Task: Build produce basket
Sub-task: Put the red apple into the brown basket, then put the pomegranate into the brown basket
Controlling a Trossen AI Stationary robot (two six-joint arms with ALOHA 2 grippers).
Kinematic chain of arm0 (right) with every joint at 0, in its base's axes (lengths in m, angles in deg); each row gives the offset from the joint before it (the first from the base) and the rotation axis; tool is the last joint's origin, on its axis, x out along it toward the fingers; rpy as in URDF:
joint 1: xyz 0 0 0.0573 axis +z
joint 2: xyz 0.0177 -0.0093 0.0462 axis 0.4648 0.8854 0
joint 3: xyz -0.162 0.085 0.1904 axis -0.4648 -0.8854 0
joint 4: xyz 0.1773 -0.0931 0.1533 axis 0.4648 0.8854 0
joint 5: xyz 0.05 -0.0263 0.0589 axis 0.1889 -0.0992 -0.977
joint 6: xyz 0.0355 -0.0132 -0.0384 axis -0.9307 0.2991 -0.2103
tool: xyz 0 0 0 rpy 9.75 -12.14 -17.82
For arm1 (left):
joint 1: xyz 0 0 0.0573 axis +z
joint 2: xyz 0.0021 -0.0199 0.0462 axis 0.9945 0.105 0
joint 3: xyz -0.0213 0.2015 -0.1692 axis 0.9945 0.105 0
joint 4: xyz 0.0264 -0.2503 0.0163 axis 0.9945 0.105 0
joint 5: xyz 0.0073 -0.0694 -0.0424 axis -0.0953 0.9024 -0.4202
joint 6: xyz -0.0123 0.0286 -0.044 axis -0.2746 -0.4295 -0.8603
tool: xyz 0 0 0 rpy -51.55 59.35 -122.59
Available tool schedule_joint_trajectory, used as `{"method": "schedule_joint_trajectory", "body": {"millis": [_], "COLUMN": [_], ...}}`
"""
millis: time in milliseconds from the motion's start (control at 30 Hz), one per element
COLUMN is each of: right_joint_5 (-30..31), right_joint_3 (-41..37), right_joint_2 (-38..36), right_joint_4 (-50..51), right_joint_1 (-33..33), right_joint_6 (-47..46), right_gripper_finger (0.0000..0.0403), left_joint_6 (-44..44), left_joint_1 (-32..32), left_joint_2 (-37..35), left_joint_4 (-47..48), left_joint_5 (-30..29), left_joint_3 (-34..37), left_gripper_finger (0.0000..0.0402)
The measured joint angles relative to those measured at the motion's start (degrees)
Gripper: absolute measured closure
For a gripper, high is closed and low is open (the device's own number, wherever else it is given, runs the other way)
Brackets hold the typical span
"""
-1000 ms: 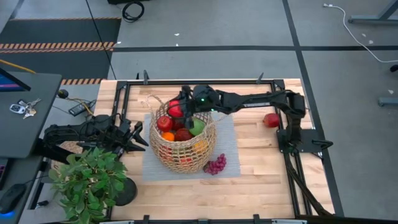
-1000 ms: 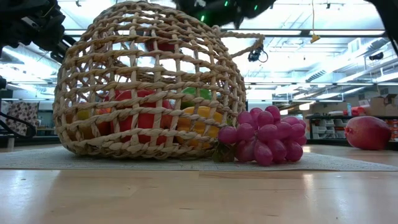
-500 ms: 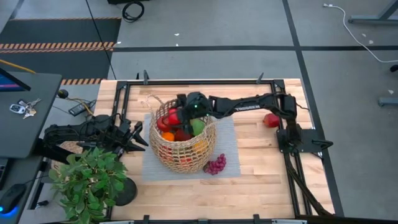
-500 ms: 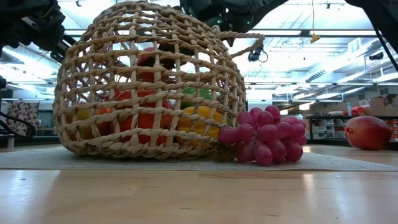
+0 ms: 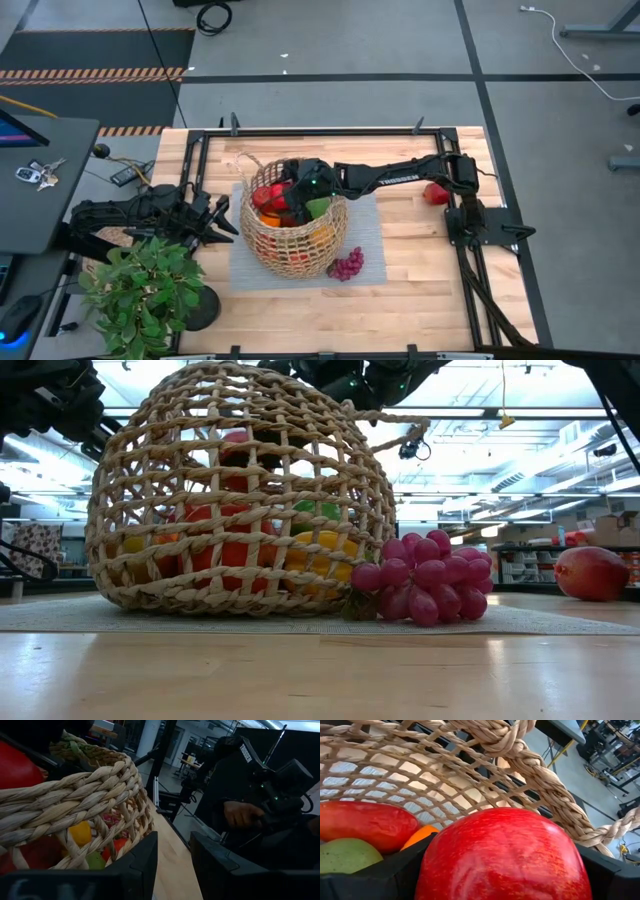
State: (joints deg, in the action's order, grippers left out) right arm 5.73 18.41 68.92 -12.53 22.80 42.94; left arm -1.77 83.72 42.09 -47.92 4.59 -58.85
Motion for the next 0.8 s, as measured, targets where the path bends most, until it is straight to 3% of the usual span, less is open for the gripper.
{"method": "schedule_joint_trajectory", "body": {"millis": [433, 633, 800], "right_joint_5": [1.6, 10.9, 14.5], "right_joint_3": [0.0, -0.1, 0.0], "right_joint_2": [-0.1, -3.0, -8.9], "right_joint_4": [0.0, 0.2, 1.1], "right_joint_1": [0.0, 0.9, 2.0], "right_joint_6": [-1.0, 2.3, 1.9], "right_gripper_finger": [0.0008, 0.0004, 0.0005], "left_joint_6": [0.0, 0.0, 0.0], "left_joint_1": [0.0, 0.0, 0.0], "left_joint_2": [0.0, 0.0, 0.0], "left_joint_4": [0.0, 0.0, 0.0], "left_joint_5": [0.0, 0.0, 0.0], "left_joint_3": [0.0, 0.0, 0.0], "left_gripper_finger": [0.028, 0.028, 0.028]}}
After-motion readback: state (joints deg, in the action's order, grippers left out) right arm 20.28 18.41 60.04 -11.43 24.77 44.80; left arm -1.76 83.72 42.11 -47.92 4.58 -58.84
